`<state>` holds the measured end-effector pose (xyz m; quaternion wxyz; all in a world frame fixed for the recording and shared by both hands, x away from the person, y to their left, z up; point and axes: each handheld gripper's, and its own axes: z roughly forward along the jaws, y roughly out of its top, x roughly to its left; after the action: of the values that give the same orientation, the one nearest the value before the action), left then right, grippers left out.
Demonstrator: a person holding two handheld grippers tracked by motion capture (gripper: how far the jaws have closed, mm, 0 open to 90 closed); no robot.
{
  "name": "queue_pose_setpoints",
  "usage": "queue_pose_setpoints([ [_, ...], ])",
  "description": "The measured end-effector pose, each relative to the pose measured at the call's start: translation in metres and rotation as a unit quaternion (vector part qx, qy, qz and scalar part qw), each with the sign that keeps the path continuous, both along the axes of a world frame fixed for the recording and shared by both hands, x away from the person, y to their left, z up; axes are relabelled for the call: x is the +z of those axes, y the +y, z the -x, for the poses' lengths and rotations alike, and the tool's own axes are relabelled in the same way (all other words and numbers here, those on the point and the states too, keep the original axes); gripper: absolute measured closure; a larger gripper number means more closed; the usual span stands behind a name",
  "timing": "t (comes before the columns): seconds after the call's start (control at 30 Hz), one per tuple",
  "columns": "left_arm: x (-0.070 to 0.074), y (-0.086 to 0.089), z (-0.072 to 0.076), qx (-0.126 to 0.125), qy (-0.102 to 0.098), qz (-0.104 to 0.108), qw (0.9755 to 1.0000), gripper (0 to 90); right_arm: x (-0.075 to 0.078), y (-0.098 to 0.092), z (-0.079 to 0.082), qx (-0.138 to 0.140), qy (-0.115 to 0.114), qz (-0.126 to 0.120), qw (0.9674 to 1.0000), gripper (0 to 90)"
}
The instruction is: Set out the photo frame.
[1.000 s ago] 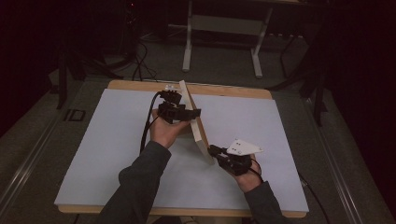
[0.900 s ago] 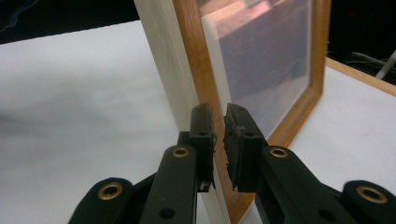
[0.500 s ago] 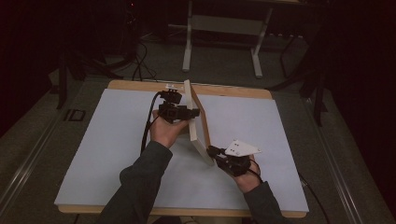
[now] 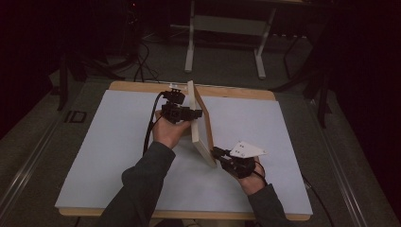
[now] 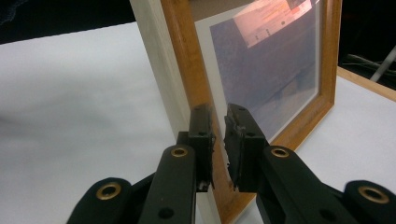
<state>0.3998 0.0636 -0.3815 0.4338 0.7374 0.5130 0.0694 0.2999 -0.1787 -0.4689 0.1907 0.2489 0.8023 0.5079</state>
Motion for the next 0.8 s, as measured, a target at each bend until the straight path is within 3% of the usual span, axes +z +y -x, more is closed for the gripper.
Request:
queue_pose_setpoints([
  [0.8, 0.003, 0.003, -0.013, 0.012, 0.022, -0.002, 0.9997, 53.7, 0.001, -0.005, -0.001, -0.005, 0.0, -0.003, 1.0, 79.8],
])
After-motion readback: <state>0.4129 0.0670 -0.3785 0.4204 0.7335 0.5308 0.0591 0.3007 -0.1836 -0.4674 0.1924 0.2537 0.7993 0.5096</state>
